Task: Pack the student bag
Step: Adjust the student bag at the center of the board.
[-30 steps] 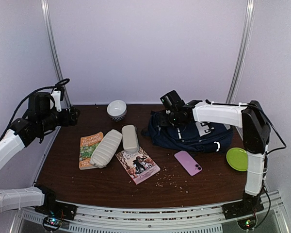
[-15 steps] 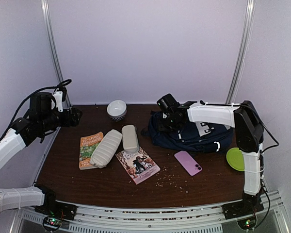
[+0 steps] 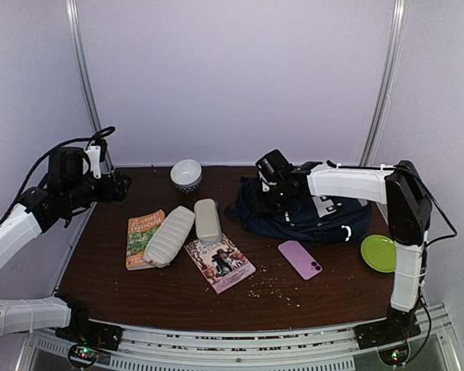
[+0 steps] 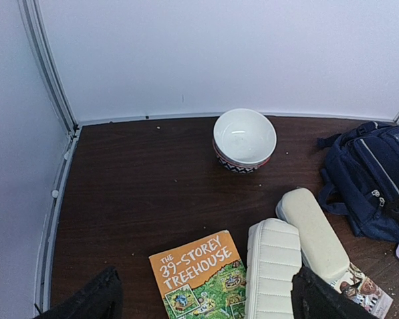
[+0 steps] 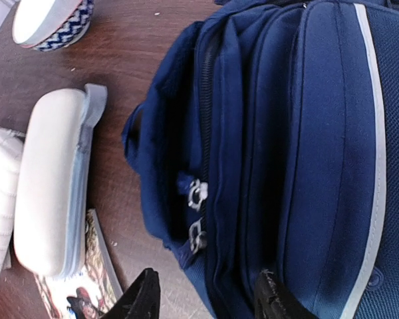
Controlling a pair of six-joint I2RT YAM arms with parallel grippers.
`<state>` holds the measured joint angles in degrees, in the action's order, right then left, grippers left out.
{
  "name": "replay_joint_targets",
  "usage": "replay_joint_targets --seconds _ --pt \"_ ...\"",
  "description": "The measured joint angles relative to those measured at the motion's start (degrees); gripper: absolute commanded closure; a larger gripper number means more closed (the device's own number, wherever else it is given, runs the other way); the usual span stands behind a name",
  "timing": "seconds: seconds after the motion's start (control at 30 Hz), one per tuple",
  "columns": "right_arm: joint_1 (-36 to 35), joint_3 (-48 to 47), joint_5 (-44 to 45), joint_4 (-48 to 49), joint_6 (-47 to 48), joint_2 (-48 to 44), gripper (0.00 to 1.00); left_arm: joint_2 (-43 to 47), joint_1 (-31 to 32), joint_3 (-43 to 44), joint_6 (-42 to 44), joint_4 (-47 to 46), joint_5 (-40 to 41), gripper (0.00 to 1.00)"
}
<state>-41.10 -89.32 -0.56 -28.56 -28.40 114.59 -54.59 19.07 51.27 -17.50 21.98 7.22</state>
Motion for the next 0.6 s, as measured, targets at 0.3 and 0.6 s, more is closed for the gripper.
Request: replay_joint_targets --seconds 0.3,0.6 --pt "-0.2 2.7 -1.0 -1.1 2.2 -2.8 0.74 0.0 0.0 0.0 0.0 0.0 0.0 0.1" --pt "-0.4 3.0 -0.3 -2.7 4.3 -1.9 1.0 0.0 0.0 0.0 0.0 0.0 0.0 0.1"
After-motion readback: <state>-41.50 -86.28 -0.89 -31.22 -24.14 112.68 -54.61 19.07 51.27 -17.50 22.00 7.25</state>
